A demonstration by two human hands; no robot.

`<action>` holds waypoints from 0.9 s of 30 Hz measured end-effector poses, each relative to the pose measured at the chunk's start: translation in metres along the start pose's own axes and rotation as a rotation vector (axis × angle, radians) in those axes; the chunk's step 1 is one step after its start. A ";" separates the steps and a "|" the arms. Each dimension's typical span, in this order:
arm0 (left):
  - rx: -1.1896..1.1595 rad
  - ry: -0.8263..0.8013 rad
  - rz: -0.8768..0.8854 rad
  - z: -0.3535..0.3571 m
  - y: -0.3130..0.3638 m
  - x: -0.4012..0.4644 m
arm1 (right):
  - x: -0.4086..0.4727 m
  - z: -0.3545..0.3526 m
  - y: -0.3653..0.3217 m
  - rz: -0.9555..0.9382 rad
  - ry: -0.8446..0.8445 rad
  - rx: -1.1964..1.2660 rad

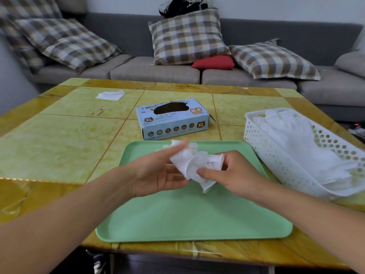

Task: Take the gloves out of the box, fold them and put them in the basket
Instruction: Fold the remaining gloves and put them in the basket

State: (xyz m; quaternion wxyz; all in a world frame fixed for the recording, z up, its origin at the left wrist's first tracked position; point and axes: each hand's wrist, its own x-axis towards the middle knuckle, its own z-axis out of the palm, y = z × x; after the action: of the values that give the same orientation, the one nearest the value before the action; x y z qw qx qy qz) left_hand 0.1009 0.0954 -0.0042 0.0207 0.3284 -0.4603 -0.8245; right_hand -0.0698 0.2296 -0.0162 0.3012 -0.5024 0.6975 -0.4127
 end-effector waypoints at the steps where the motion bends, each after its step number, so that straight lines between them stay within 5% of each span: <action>1: 0.127 0.072 0.038 0.001 0.002 0.001 | 0.000 -0.003 -0.002 -0.009 -0.049 0.007; 8: 0.549 0.608 0.255 -0.028 0.018 0.004 | -0.008 -0.030 -0.021 -0.001 -0.441 0.017; 12: 1.274 0.825 0.349 -0.056 0.037 -0.003 | -0.011 -0.063 -0.030 0.013 -0.649 0.231; 16: 1.632 0.663 0.075 -0.066 0.039 -0.006 | -0.007 -0.089 -0.037 -0.026 -0.477 0.783; 21: 1.600 0.526 -0.043 -0.051 0.048 -0.021 | 0.007 -0.080 -0.041 0.088 -0.188 0.744; 24: 1.415 0.519 0.311 -0.025 0.045 -0.030 | 0.005 -0.074 -0.040 0.172 -0.175 0.632; 27: 0.878 0.203 0.571 0.021 0.025 -0.026 | 0.002 -0.069 -0.041 0.197 -0.163 0.651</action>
State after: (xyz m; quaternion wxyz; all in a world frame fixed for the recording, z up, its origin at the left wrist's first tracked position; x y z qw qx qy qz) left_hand 0.1026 0.1050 0.0363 0.1493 0.2460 -0.8287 -0.4801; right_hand -0.1096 0.2406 0.0533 0.5388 -0.3418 0.5480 -0.5409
